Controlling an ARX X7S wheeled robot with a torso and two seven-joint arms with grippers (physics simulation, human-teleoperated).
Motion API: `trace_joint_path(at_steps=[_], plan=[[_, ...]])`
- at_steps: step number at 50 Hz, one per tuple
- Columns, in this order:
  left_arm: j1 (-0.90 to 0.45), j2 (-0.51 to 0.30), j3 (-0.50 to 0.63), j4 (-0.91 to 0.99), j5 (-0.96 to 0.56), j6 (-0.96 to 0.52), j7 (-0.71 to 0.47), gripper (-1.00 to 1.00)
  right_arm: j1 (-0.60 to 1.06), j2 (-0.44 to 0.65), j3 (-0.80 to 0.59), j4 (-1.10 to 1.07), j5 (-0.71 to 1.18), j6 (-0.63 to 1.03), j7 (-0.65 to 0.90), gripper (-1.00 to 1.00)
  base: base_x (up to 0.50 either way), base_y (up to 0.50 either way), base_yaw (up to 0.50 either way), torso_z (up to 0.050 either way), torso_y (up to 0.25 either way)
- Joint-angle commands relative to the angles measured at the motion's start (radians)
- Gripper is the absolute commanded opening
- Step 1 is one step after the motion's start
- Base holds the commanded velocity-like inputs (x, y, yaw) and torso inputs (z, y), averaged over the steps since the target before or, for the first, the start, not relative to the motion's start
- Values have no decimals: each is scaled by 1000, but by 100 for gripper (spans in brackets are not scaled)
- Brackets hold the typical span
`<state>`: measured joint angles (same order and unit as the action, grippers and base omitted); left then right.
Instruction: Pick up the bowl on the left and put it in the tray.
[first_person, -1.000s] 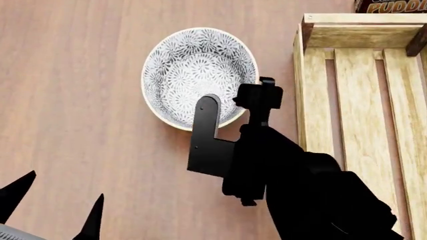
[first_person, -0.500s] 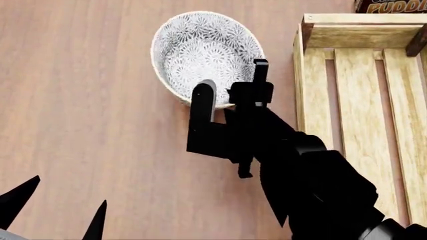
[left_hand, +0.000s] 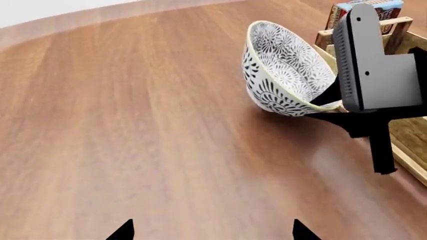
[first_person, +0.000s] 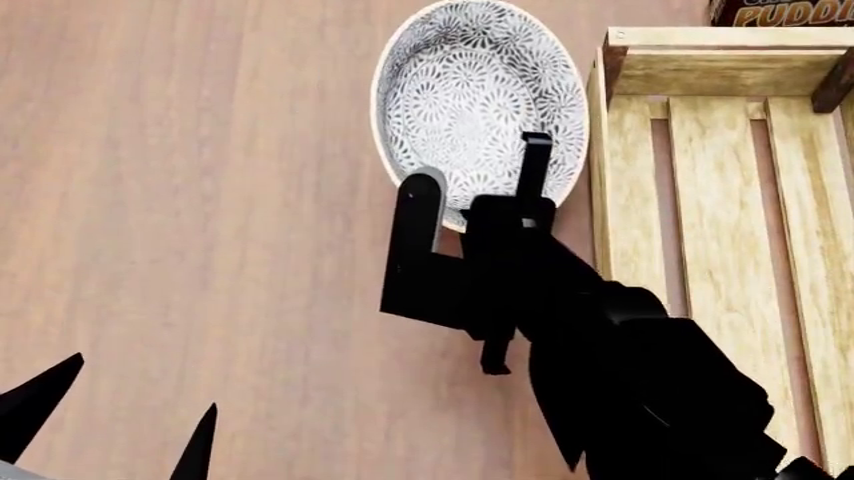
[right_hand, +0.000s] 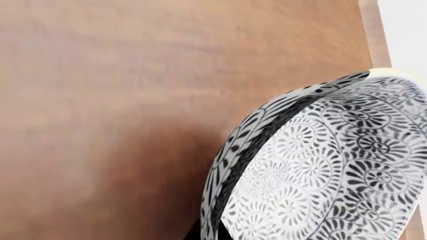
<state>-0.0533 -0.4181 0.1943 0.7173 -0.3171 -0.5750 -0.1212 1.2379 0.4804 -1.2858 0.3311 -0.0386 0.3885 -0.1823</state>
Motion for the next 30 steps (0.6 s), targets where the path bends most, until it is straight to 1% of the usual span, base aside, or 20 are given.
trace_joint_path(at_steps=[1,9,13,17,18,23,25,30], plan=[[-6,22,-22,7,-1,-9,22,100,55,70,61,-246,-35,159,-65,-100,0,0,0,0,0],[-2,20,-24,12,-6,-7,18,100,117,169,104,-460,-33,282,-114,-100,0,0,0,0,0],[-5,19,-23,12,-8,-11,17,100,142,203,129,-524,-25,322,-132,-100,0,0,0,0,0],[-7,18,-26,13,-12,-14,15,100,166,259,162,-593,-18,375,-146,-100,0,0,0,0,0],[-6,18,-27,10,-13,-11,15,100,167,289,167,-623,-21,393,-151,-100,0,0,0,0,0],[-4,16,-27,2,-13,-7,15,100,158,372,165,-682,-36,447,-158,-100,0,0,0,0,0],[-3,16,-30,-1,-15,-6,15,100,154,405,136,-686,-71,446,-159,-100,0,0,0,0,0],[-4,15,-34,1,-17,-6,10,100,138,462,142,-702,-71,464,-155,-100,0,0,0,0,0]])
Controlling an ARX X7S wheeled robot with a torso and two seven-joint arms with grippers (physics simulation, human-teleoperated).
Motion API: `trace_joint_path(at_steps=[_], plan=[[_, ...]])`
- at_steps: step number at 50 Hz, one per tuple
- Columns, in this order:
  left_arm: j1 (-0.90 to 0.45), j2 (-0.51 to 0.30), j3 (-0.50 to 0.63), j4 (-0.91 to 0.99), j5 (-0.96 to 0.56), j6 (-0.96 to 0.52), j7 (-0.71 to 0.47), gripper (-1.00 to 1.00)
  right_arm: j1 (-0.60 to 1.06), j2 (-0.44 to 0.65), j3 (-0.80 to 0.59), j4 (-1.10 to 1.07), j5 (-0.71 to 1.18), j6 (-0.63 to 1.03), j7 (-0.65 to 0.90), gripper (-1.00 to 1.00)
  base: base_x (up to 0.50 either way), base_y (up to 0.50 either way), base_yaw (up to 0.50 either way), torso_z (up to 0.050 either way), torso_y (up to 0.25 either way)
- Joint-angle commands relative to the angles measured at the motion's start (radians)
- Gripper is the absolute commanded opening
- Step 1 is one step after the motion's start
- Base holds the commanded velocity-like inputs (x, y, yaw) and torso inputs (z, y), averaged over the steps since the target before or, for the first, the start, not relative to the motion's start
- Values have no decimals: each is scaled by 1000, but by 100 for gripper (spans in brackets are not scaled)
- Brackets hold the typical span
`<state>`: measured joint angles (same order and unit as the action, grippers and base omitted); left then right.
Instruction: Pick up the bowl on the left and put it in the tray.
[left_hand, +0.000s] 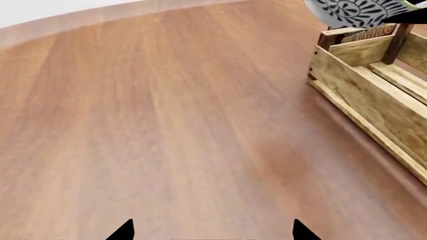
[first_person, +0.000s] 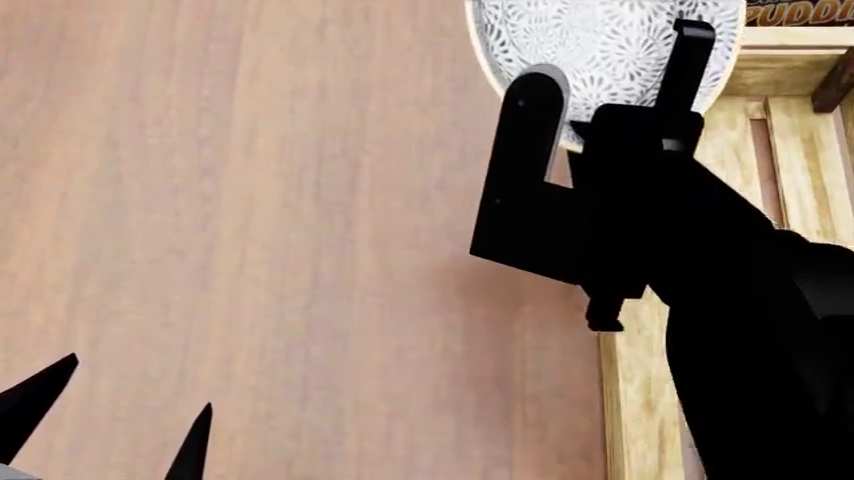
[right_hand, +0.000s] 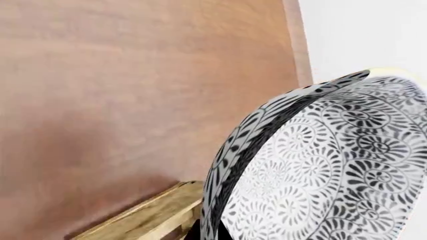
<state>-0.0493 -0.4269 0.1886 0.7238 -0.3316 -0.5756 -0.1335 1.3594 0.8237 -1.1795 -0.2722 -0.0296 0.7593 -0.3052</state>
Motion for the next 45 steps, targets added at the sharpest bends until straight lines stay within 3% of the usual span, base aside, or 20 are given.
trace_joint_path(at_steps=[1,24,45], plan=[[-7,23,-29,-7,-3,-4,23,100,16,127,40,-100,-76,93,-34,-100,0,0,0,0,0],[-2,20,-13,-23,7,11,15,100,-127,258,45,-7,-34,97,49,-100,0,0,0,0,0],[-6,13,-8,-21,3,5,7,100,-263,173,23,139,36,-4,111,-100,0,0,0,0,0]])
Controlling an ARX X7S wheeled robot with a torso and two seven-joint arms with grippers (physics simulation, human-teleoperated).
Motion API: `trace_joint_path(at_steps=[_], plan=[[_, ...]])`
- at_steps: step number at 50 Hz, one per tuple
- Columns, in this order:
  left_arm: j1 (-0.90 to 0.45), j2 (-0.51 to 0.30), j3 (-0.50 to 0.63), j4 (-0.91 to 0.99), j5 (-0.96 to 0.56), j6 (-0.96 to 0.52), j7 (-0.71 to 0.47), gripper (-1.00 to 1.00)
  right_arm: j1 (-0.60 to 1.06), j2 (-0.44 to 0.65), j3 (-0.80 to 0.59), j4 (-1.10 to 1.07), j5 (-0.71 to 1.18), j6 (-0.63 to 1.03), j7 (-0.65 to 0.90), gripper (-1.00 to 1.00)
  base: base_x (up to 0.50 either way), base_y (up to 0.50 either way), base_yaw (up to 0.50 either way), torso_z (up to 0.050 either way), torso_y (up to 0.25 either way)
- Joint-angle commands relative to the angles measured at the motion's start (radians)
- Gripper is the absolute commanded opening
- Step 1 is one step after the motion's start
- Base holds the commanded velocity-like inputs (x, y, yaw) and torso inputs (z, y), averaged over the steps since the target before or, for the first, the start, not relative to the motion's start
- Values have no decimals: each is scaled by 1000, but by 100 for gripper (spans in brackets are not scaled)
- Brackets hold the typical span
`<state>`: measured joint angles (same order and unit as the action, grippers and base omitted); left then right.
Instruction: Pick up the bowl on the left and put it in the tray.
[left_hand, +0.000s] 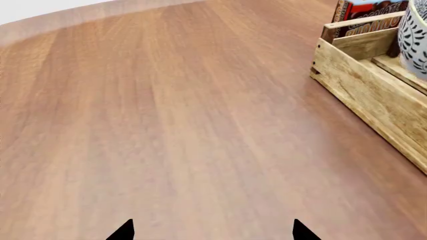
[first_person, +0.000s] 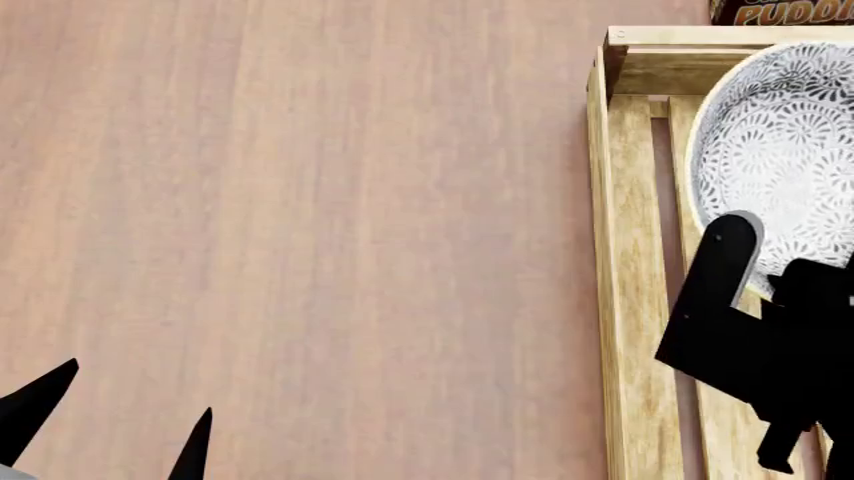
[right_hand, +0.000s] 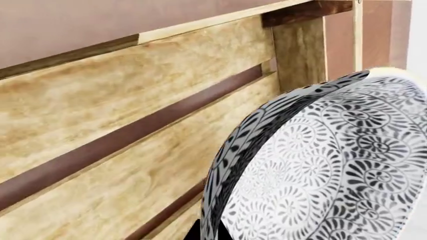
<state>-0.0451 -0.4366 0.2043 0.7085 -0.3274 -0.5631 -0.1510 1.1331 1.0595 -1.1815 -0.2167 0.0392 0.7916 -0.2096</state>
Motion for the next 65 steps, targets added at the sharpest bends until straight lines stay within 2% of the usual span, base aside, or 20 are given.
trace_joint_path(at_steps=[1,23,33,34,50,65], plan=[[-10,23,-24,-6,-1,-7,24,100,-39,-67,23,91,-33,-42,17,-100,0,0,0,0,0],[-11,19,-19,-14,-2,-1,17,100,-90,-169,-4,296,-43,-154,64,-100,0,0,0,0,1],[-12,17,-15,-17,-1,-1,14,100,-97,-187,-7,324,-49,-164,77,-100,0,0,0,0,-3],[-13,17,-15,-17,-2,-2,13,100,-95,-183,-7,313,-49,-160,74,100,0,0,0,0,0],[-12,13,-12,-13,-6,-1,8,100,-95,-165,-10,271,-54,-133,64,100,2,0,0,0,-4],[-12,9,-18,5,-18,-11,1,100,-8,-27,54,-27,-32,26,-8,100,0,0,0,0,0]])
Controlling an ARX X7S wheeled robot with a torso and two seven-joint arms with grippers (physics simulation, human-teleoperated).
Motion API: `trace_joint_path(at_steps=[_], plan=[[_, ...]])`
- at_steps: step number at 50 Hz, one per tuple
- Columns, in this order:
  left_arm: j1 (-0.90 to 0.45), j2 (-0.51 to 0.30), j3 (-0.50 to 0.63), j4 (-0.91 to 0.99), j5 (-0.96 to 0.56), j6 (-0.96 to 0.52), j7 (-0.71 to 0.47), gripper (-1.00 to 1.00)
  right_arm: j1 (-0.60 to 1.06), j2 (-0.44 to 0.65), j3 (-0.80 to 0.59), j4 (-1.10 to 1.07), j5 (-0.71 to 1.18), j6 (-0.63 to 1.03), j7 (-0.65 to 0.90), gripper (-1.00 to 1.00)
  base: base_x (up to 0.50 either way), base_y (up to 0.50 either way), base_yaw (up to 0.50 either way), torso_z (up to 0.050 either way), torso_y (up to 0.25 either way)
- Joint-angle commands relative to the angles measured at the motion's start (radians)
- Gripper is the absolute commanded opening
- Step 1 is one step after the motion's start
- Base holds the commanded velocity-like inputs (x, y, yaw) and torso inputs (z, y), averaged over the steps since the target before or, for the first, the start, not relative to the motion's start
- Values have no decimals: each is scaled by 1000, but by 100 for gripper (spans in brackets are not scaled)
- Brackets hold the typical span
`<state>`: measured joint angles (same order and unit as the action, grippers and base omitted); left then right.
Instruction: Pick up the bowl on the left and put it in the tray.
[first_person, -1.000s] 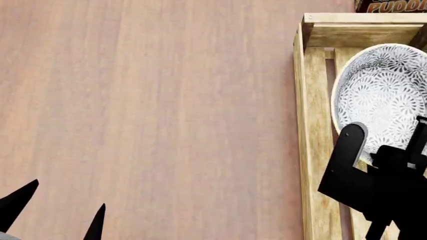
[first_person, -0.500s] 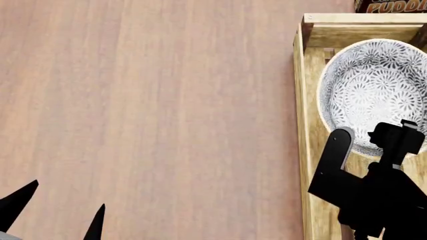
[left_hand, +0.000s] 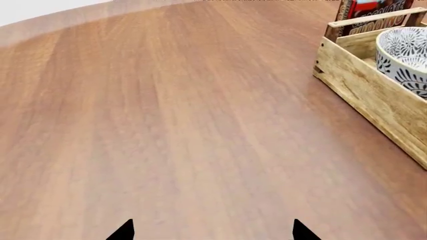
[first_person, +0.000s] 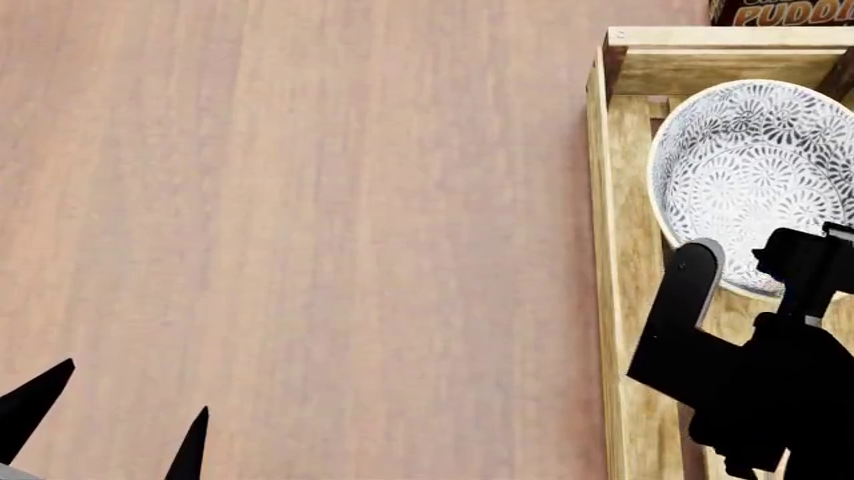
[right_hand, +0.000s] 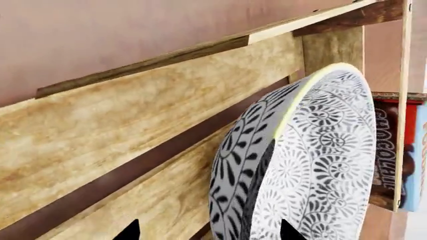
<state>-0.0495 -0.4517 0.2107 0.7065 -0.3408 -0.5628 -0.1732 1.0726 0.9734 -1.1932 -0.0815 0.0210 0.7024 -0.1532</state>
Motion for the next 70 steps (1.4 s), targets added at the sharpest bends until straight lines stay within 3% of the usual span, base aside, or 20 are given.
trace_joint_path(at_steps=[1,14,19,23,30,33,38,39,46,49,52,53,56,59,61,66,70], plan=[[-8,24,-25,8,-6,-12,23,100,55,69,66,-180,-17,122,-67,100,0,0,0,0,0],[-8,19,-29,18,-10,-20,12,100,45,223,113,-493,38,240,-81,100,0,0,0,0,0],[-2,16,-36,20,-14,-18,10,100,-24,300,183,-616,134,245,38,100,0,0,0,0,0],[6,15,-50,19,-23,-10,8,100,-130,358,247,-683,272,189,231,100,0,0,0,0,0],[36,10,-66,35,-27,6,1,100,-363,453,238,-732,428,-47,714,100,0,0,0,0,0],[50,8,-69,43,-23,20,-1,100,-430,473,211,-728,443,-159,830,100,0,0,0,0,0],[95,11,-78,27,11,101,-5,100,-590,458,141,-620,447,-549,1145,100,0,0,0,0,-2],[122,9,-61,5,80,189,-9,100,-645,425,115,-574,434,-674,1198,100,0,0,0,0,0],[176,31,-99,-91,63,309,1,100,-832,324,45,-429,367,-1196,1298,100,0,0,0,0,0],[197,35,-104,-123,76,363,7,100,-878,295,35,-392,322,-1292,1338,100,0,0,0,0,0],[225,39,-107,-164,87,424,17,100,-943,231,16,-306,311,-1490,1345,100,0,0,0,0,0],[230,40,-108,-174,92,438,18,100,-958,214,23,-291,244,-1476,1381,100,0,0,0,0,0],[256,42,-118,-222,89,503,35,100,-979,132,-15,-166,312,-1666,1296,100,0,0,0,0,0],[272,41,-122,-260,84,554,55,100,-1014,74,3,-73,268,-1735,1316,100,0,0,0,0,0],[295,33,-120,-311,81,631,98,100,-1164,-14,154,-31,395,-1749,1051,100,0,0,0,0,0],[361,8,-83,-377,104,798,198,100,-1348,-148,367,33,543,-1748,664,100,0,0,0,0,0],[383,-11,-78,-380,40,841,253,100,-1400,-211,441,68,554,-1742,541,100,0,0,0,0,0]])
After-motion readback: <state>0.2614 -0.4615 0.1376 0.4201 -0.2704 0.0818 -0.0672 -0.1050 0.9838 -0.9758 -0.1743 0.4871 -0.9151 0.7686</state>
